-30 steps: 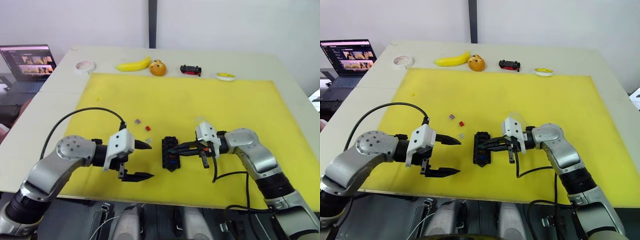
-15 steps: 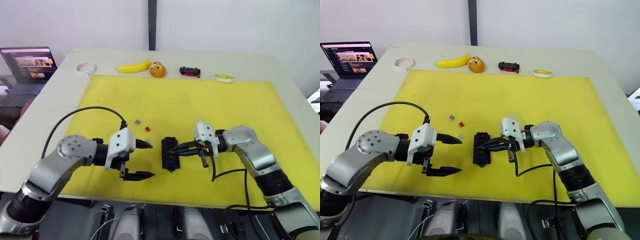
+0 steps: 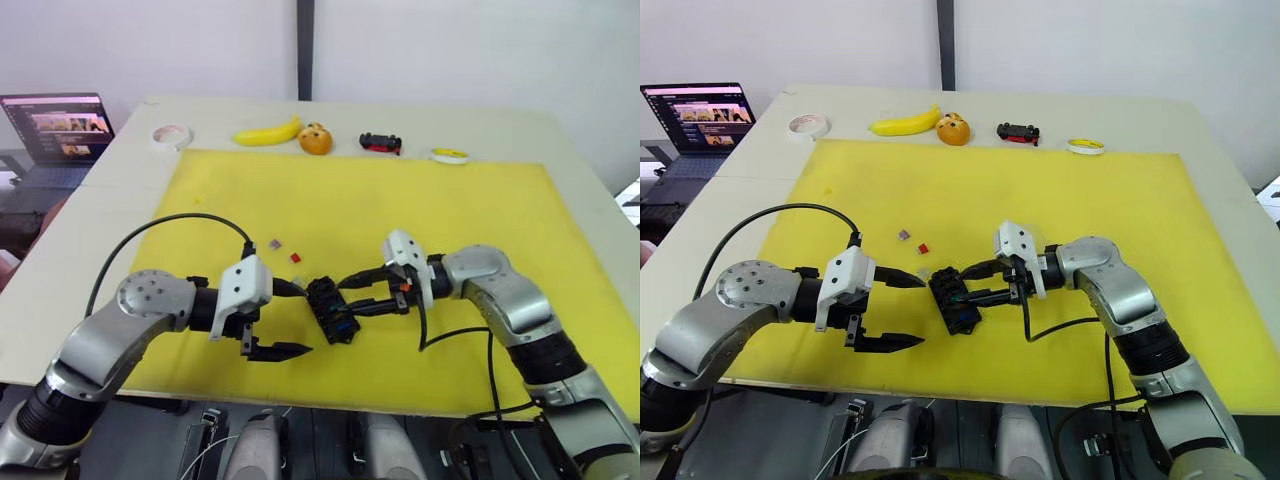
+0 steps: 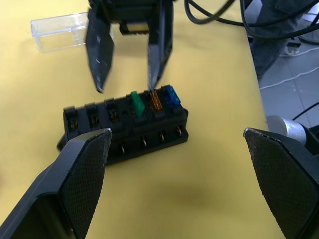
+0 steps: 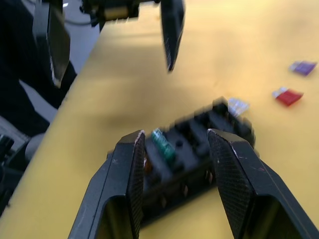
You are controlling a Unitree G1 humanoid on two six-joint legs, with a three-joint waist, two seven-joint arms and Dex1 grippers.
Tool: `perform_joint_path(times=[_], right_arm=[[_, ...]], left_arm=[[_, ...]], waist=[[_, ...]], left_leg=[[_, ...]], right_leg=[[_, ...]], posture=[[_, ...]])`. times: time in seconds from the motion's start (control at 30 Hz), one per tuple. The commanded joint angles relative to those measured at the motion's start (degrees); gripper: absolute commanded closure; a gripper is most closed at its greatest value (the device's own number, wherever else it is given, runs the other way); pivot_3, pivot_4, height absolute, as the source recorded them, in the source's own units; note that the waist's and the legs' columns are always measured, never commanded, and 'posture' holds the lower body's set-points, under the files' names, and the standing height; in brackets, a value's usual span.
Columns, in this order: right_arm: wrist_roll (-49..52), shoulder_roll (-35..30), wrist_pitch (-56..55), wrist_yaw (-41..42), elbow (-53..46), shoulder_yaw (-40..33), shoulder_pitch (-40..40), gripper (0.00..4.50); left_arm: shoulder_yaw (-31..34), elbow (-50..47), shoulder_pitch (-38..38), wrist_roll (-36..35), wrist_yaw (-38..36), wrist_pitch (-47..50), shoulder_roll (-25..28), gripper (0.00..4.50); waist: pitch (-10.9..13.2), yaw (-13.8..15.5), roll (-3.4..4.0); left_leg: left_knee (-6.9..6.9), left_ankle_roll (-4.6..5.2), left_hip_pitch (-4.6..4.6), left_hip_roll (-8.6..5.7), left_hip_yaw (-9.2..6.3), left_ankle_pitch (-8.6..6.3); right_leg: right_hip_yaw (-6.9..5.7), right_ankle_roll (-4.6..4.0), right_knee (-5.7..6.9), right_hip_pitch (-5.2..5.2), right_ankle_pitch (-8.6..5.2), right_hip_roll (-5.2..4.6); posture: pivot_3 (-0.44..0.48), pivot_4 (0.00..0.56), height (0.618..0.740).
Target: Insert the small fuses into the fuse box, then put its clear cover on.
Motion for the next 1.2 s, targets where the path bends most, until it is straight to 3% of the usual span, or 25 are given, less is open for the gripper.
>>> perform_joint_path(times=[0.03,0.27,0.37,0.4,0.47,1.2], right_arm=[[1.86,0.26,0.84,-0.82,-2.39,-2.14,-1.51,2.33],[3.1,-0.24,0.18,-1.54,-5.7,-3.81,-1.49,2.33],[3.53,-0.3,-0.2,-1.16,-7.91,-3.78,-1.13,3.17],[2.68,-0.7,-1.07,-0.76,-8.46,-3.04,-0.82,3.75],[1.72,-1.03,-2.37,0.04,-8.96,-1.87,-0.06,4.46],[-10.51,-1.84,-11.7,2.84,0.96,6.66,-0.78,4.46]], left_arm=[[0.13,-0.99,0.02,0.19,-0.3,-1.1,0.04,0.0],[2.21,-0.59,1.27,-0.14,0.3,-0.54,1.03,0.0],[4.0,-0.24,1.91,-0.65,0.8,-0.15,1.65,0.0],[4.55,-0.25,2.15,-0.82,0.83,-0.05,1.9,0.0],[5.52,-0.47,2.68,-1.13,0.89,0.24,2.33,0.0],[6.56,-2.53,5.68,-1.7,2.84,0.97,2.67,0.0]], waist=[[0.0,0.03,0.0],[0.0,0.01,0.0],[0.0,-0.05,0.0],[0.0,-0.03,0.0],[0.0,-0.02,0.0],[0.01,-0.02,0.0]], left_leg=[[0.0,0.0,0.0,0.0,0.0,0.0],[0.0,0.0,-0.01,0.0,0.0,0.0],[0.0,0.0,-0.01,0.02,-0.01,0.0],[0.0,0.0,-0.01,0.03,-0.01,0.0],[0.0,0.0,-0.01,0.03,0.0,0.0],[0.0,0.01,-0.01,0.02,0.01,0.0]], right_leg=[[0.0,0.0,0.0,0.0,0.0,0.0],[0.0,0.0,0.0,-0.01,0.0,-0.01],[0.0,0.0,0.01,-0.02,0.0,0.0],[0.0,0.0,0.01,-0.02,0.0,0.0],[0.0,0.0,0.0,-0.02,0.0,0.0],[0.0,-0.01,0.0,-0.02,0.0,-0.02]], posture=[[0.0,0.15,0.737],[0.0,0.15,0.737],[0.0,0.15,0.737],[0.0,0.15,0.737],[0.0,0.15,0.737],[0.0,0.15,0.737]])
